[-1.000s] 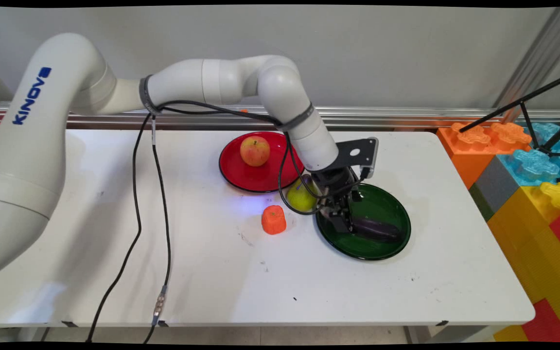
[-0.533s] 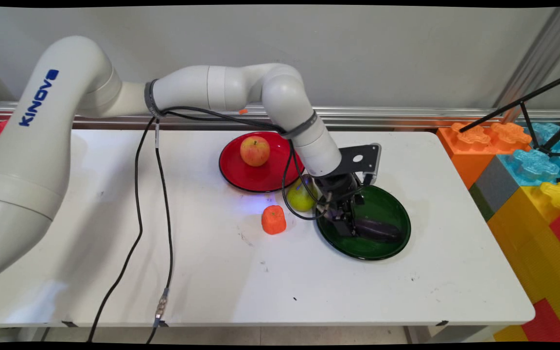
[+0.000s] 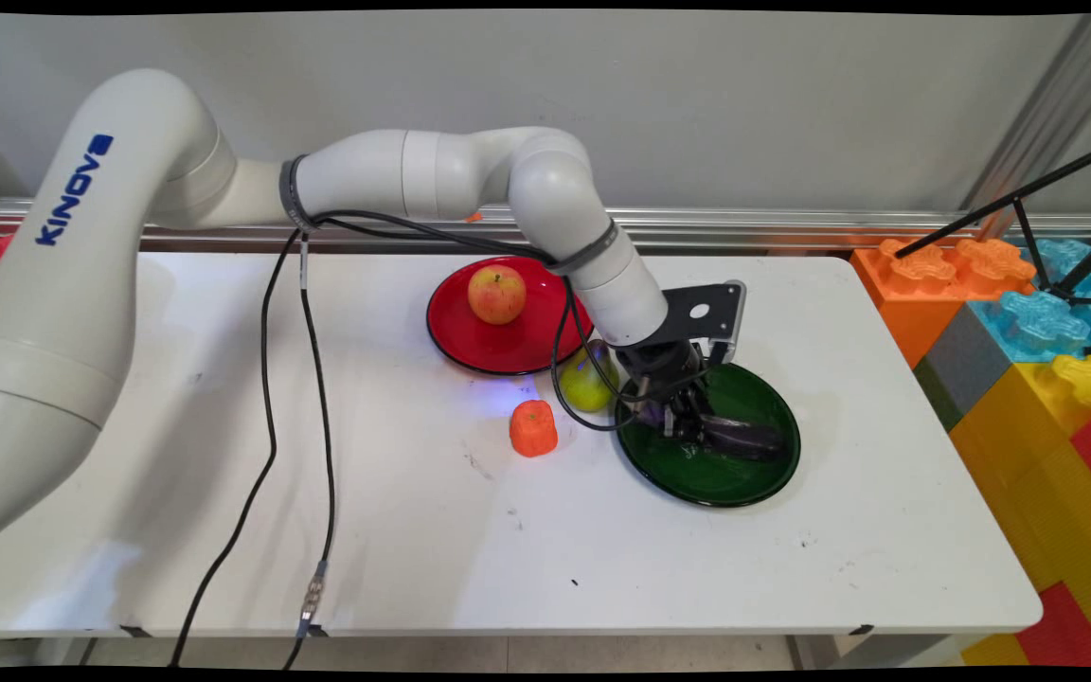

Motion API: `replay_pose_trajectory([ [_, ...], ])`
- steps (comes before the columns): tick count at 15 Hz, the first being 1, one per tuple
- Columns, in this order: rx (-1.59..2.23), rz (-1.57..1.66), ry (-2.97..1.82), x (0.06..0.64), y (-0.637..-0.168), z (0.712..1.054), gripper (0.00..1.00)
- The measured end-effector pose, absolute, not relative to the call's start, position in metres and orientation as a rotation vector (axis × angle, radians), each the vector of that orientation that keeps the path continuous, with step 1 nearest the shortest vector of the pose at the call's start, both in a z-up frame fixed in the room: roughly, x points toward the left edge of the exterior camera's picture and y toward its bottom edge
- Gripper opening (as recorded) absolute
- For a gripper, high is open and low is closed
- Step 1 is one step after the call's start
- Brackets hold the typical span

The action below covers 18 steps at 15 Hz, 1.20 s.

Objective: Place the picked object on the table

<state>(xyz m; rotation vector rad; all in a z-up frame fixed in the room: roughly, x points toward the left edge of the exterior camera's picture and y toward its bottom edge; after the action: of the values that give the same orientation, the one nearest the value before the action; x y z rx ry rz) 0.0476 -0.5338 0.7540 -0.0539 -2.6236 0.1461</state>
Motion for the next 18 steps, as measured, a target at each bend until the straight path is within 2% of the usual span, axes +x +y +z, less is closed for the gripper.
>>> replay_pose_trajectory([
  [6,-0.021,0.138,-2.606,0.052,-0.527,0.767,0.00],
  [18,0.262,0.071,-2.539,0.075,-0.495,0.842,0.00],
])
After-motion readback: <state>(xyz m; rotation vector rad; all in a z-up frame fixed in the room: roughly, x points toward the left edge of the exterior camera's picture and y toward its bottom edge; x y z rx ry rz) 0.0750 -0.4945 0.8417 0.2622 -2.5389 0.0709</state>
